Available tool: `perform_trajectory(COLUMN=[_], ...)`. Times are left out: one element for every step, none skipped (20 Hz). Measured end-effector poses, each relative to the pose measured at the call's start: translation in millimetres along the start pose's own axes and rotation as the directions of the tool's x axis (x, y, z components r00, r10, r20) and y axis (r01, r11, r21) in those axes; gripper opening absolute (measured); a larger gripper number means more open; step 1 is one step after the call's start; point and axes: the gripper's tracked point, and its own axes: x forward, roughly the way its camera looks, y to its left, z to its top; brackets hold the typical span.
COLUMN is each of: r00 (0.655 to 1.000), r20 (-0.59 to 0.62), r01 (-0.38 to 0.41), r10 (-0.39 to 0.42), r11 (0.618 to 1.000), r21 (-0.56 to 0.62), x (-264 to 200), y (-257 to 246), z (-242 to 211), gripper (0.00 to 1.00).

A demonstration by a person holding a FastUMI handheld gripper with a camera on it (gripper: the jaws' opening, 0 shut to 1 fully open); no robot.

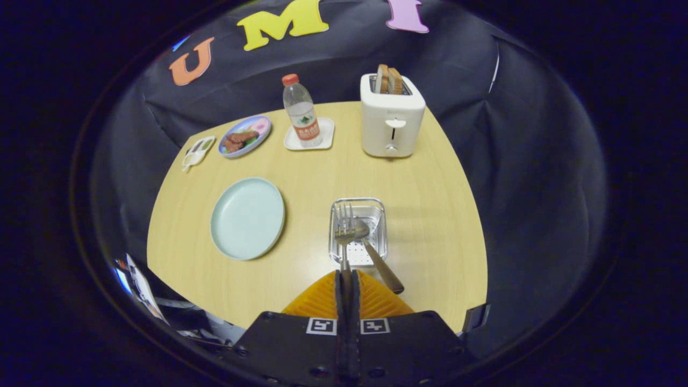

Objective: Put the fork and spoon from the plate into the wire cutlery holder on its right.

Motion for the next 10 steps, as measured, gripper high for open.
perform_trajectory(r00=[0.999, 0.998, 0.995, 0.991, 0.986, 0.980, 0.972, 0.964, 0.957, 0.948], r20=[-0.028, -0.047, -0.079, -0.115, -0.162, -0.198, -0.235, -0.266, -0.290, -0.314], r01=[0.022, 0.048, 0.065, 0.073, 0.058, 0.032, 0.026, 0.035, 0.043, 0.053], r10=[-0.022, -0.046, -0.062, -0.068, -0.048, -0.016, -0.006, -0.016, -0.028, -0.045], r11=[1.000, 0.998, 0.997, 0.996, 0.997, 0.996, 0.996, 0.997, 0.998, 0.998], r21=[0.017, 0.039, 0.041, 0.042, 0.056, 0.083, 0.083, 0.066, 0.045, 0.016], x=[-1.4, -3.6, -5.4, -6.4, -7.1, -5.1, -2.8, 1.2, 5.4, 8.3], y=[-6.4, -9.3, -10.7, -9.8, -4.5, 2.7, 4.9, 2.2, 0.0, -2.2], z=[-1.3, -0.3, -0.2, -0.6, -1.1, 1.5, 3.4, 5.1, 8.1, 8.2], gripper=[0.01, 0.01, 0.01, 0.01, 0.01, 0.01, 0.01, 0.01, 0.01, 0.02])
